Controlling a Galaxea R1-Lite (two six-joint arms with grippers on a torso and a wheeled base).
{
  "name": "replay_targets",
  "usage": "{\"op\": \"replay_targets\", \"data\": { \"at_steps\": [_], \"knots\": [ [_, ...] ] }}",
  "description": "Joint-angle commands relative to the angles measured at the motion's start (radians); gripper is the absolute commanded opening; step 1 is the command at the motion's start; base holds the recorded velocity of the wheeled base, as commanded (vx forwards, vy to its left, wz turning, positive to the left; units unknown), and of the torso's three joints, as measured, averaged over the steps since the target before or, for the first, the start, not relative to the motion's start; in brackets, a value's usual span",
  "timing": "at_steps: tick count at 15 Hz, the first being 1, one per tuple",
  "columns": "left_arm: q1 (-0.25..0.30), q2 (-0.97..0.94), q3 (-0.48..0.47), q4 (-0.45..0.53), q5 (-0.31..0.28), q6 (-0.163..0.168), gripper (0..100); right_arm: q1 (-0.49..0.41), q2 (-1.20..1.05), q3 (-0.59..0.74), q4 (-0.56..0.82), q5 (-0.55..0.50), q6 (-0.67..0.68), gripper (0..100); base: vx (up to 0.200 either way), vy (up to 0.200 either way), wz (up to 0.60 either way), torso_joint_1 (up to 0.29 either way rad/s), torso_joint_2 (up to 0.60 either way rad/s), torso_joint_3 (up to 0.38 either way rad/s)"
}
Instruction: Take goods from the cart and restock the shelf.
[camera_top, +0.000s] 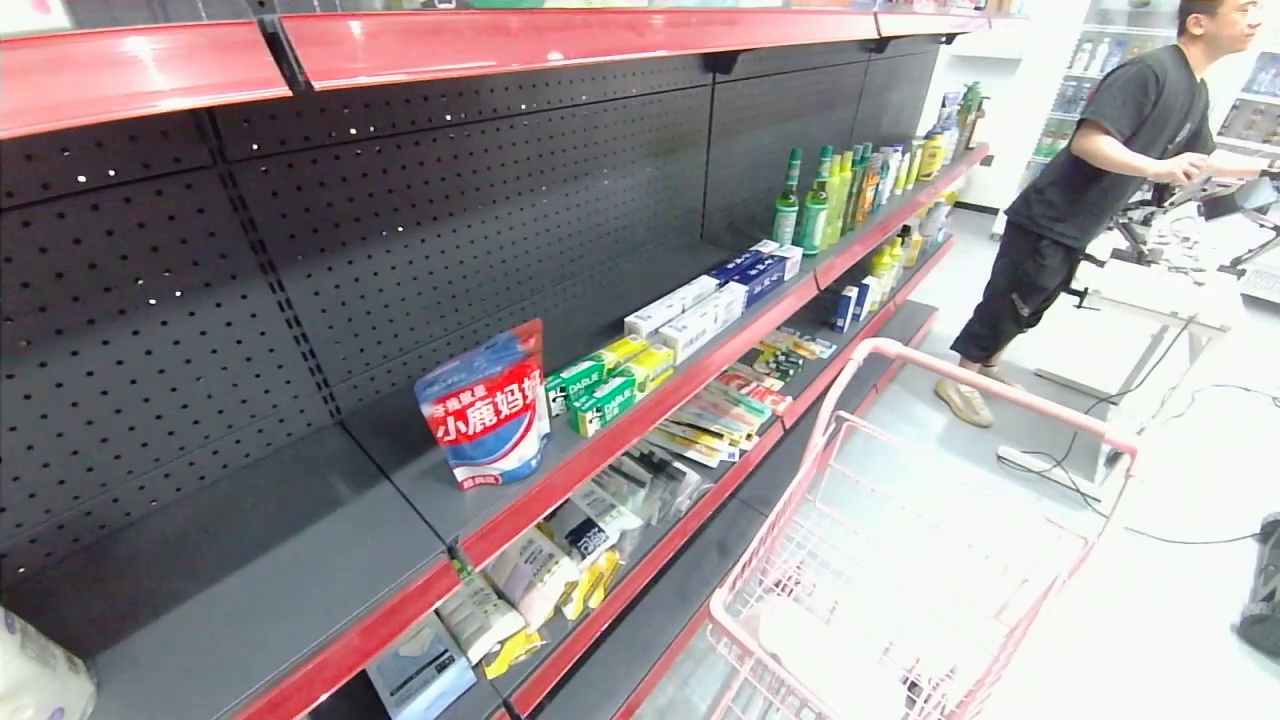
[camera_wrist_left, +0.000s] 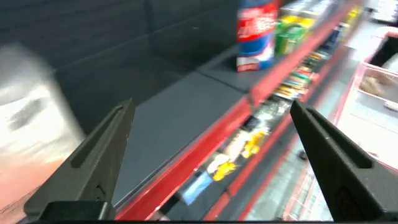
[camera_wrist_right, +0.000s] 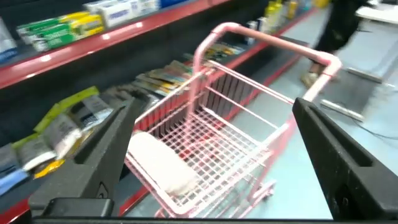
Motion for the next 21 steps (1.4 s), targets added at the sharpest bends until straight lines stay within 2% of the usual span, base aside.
{"op": "replay_targets", "data": {
  "at_steps": [1, 8, 9, 10, 11, 13, 14, 15, 17, 18, 21],
  "knots": [
    [0.001, 0.0, 0.0, 0.0, 0.0, 0.0, 100, -0.001, 0.0, 0.0, 0.0, -0.001, 0.0, 100, 0.0, 0.0, 0.0, 0.0, 0.0, 0.0],
    [0.001, 0.0, 0.0, 0.0, 0.0, -0.005, 100, 0.006, 0.023, -0.025, -0.003, 0.015, 0.003, 100, 0.0, 0.0, 0.0, 0.0, 0.0, 0.0],
    [0.001, 0.0, 0.0, 0.0, 0.0, -0.006, 100, 0.022, 0.144, -0.161, -0.003, 0.036, 0.038, 100, 0.0, 0.0, 0.0, 0.0, 0.0, 0.0],
    [0.001, 0.0, 0.0, 0.0, 0.0, -0.005, 100, 0.032, 0.371, -0.39, 0.002, 0.03, 0.19, 100, 0.0, 0.0, 0.0, 0.0, 0.0, 0.0],
    [0.001, 0.0, 0.0, 0.0, 0.0, -0.005, 100, 0.039, 0.492, -0.511, 0.017, 0.038, 0.212, 100, 0.0, 0.0, 0.0, 0.0, 0.0, 0.0],
    [0.001, 0.0, 0.0, 0.0, 0.0, -0.006, 100, -0.001, 0.64, -0.518, 0.019, -0.005, 0.054, 100, 0.0, 0.0, 0.0, 0.0, 0.0, 0.0],
    [0.001, 0.0, 0.0, 0.0, 0.0, -0.003, 100, -0.053, 0.744, -0.514, 0.012, -0.047, 0.038, 100, 0.0, 0.0, 0.0, 0.0, 0.0, 0.0],
    [0.001, 0.0, 0.0, 0.0, 0.0, -0.003, 100, -0.06, 0.821, -0.511, 0.002, -0.045, 0.042, 100, 0.0, 0.0, 0.0, 0.0, 0.0, 0.0],
    [0.001, 0.0, 0.0, 0.0, 0.0, -0.003, 100, -0.054, 0.932, -0.485, 0.005, -0.042, 0.034, 100, 0.0, 0.0, 0.0, 0.0, 0.0, 0.0],
    [0.001, 0.0, 0.0, 0.0, 0.0, -0.003, 100, -0.024, 1.026, -0.434, 0.012, -0.042, 0.012, 100, 0.0, 0.0, 0.0, 0.0, 0.0, 0.0],
    [0.001, 0.0, 0.0, 0.0, 0.0, -0.003, 100, -0.004, 1.282, -0.405, 0.002, 0.022, -0.052, 100, 0.0, 0.0, 0.0, 0.0, 0.0, 0.0]
  ]
}}
